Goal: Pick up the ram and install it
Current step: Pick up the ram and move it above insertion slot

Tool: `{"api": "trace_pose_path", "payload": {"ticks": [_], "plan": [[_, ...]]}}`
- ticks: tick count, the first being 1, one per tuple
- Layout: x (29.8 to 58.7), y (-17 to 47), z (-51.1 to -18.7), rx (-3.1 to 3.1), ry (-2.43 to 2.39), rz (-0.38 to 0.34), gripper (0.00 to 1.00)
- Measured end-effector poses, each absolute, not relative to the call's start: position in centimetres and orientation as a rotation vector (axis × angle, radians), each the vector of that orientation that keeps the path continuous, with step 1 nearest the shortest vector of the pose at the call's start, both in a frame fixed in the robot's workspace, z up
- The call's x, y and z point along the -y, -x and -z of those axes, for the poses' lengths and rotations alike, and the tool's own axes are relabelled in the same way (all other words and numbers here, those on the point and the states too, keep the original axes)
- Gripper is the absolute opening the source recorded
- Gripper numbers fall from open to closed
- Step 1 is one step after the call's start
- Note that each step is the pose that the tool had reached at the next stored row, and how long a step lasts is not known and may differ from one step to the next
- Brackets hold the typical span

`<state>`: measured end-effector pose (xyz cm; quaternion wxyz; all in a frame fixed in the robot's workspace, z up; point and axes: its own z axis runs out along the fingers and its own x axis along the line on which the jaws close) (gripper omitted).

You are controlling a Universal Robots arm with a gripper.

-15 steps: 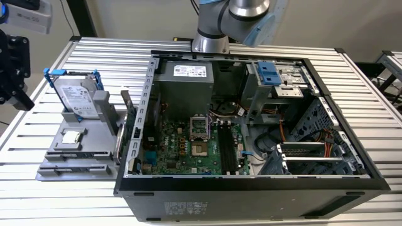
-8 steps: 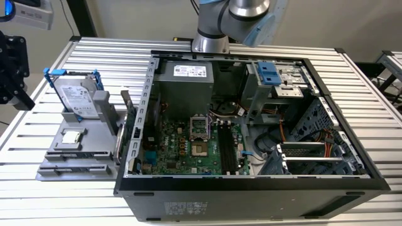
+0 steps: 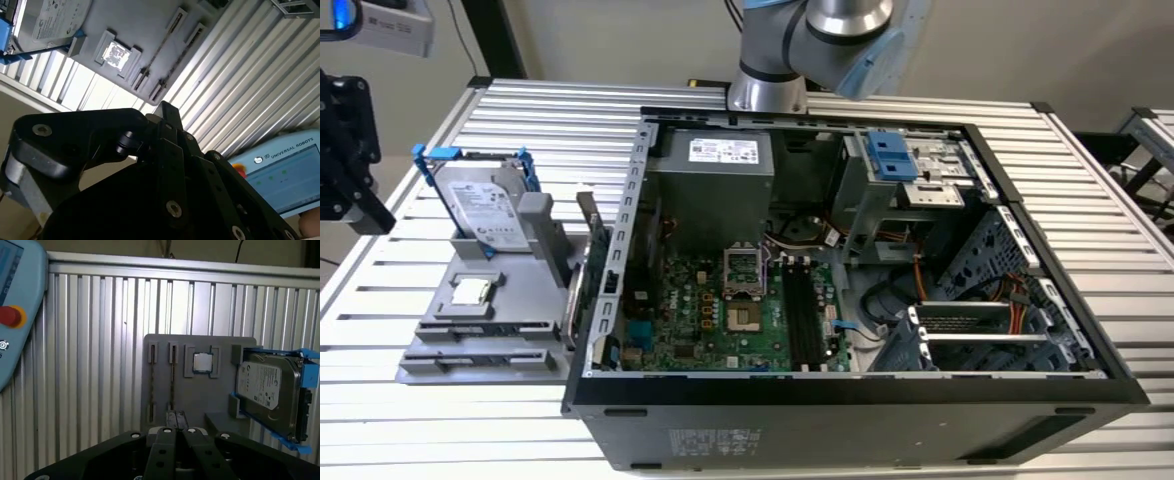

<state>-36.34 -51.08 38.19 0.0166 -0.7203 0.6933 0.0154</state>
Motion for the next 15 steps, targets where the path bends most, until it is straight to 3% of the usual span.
{"api": "trace_pose_path", "payload": {"ticks": [11,12,15], "plan": [[51.08,36.34,-38.14,-2.149,2.246,-0.049,0.00],[51.08,36.34,-38.14,-2.149,2.246,-0.049,1.00],[51.08,36.34,-38.14,-2.149,2.246,-0.049,1.00]]}}
